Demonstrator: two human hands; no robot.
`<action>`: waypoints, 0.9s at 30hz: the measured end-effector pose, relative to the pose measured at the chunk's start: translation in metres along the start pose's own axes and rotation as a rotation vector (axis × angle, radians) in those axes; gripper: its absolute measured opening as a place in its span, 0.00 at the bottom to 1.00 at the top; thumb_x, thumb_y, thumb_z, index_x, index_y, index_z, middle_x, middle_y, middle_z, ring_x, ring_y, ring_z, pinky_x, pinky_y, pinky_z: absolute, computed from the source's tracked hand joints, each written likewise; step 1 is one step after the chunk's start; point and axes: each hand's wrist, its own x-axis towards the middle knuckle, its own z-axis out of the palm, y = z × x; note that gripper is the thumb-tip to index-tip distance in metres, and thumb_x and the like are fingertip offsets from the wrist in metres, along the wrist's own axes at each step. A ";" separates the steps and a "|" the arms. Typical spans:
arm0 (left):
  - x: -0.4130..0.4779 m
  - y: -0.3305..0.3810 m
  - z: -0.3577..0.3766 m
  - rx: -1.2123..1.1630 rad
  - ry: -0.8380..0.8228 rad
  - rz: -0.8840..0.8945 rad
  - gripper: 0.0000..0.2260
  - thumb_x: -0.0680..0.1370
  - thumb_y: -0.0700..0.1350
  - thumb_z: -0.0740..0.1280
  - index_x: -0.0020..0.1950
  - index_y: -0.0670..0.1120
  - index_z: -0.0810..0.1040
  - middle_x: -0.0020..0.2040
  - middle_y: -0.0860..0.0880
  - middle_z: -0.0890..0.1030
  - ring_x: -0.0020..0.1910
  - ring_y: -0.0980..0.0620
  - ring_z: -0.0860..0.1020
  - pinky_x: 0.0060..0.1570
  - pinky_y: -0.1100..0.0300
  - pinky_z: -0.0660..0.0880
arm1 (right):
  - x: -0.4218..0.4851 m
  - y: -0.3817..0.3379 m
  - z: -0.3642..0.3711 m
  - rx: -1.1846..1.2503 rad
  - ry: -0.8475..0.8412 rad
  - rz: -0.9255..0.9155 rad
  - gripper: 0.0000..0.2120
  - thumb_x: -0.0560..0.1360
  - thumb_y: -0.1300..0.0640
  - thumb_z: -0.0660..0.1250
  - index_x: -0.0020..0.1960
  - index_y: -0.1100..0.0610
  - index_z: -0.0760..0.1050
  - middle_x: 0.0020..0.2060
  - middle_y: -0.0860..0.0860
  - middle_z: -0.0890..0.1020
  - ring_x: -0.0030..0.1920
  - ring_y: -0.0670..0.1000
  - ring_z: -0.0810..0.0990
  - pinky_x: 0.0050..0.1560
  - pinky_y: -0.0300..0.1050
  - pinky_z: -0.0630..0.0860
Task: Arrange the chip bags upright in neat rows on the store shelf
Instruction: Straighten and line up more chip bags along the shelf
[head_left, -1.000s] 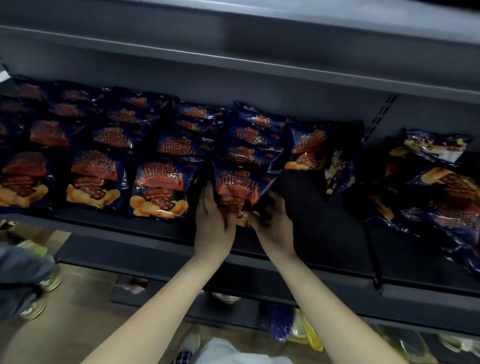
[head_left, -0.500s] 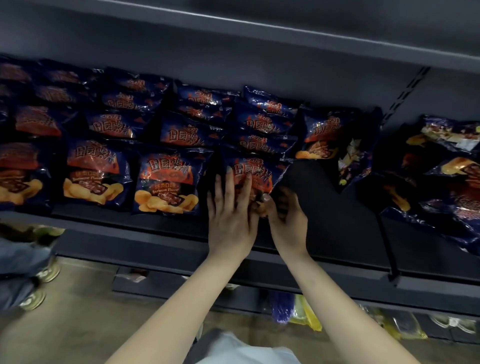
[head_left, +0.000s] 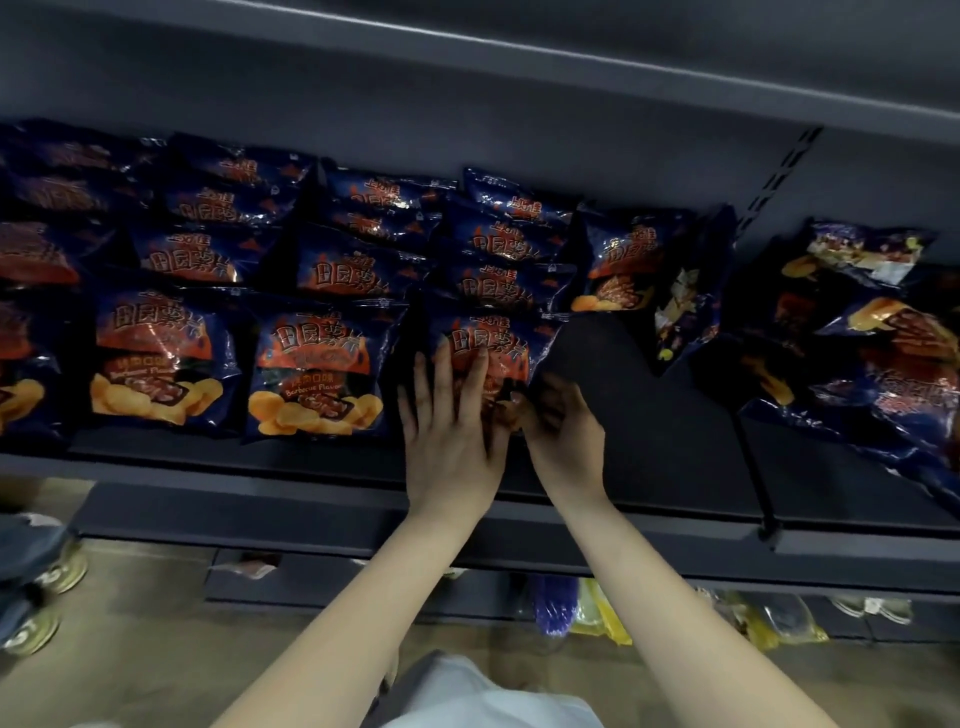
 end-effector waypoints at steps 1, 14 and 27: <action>0.000 0.000 0.000 -0.002 0.002 0.016 0.28 0.76 0.55 0.53 0.75 0.52 0.50 0.77 0.49 0.42 0.75 0.45 0.42 0.71 0.45 0.43 | 0.000 0.000 -0.004 0.025 -0.005 0.002 0.19 0.74 0.54 0.70 0.63 0.55 0.72 0.49 0.47 0.81 0.47 0.39 0.79 0.46 0.27 0.73; 0.028 0.073 -0.023 -0.401 0.227 0.172 0.24 0.73 0.44 0.57 0.70 0.47 0.62 0.75 0.43 0.59 0.75 0.43 0.54 0.73 0.45 0.50 | -0.001 0.023 -0.097 0.240 0.205 -0.091 0.13 0.76 0.68 0.63 0.55 0.52 0.74 0.53 0.56 0.78 0.48 0.36 0.78 0.49 0.28 0.72; 0.190 0.141 -0.036 -0.007 -0.086 0.286 0.18 0.77 0.48 0.66 0.63 0.40 0.71 0.59 0.40 0.76 0.58 0.41 0.74 0.57 0.49 0.73 | 0.072 0.010 -0.126 -0.477 0.286 -0.690 0.16 0.72 0.55 0.66 0.59 0.56 0.78 0.65 0.51 0.74 0.70 0.57 0.63 0.67 0.55 0.66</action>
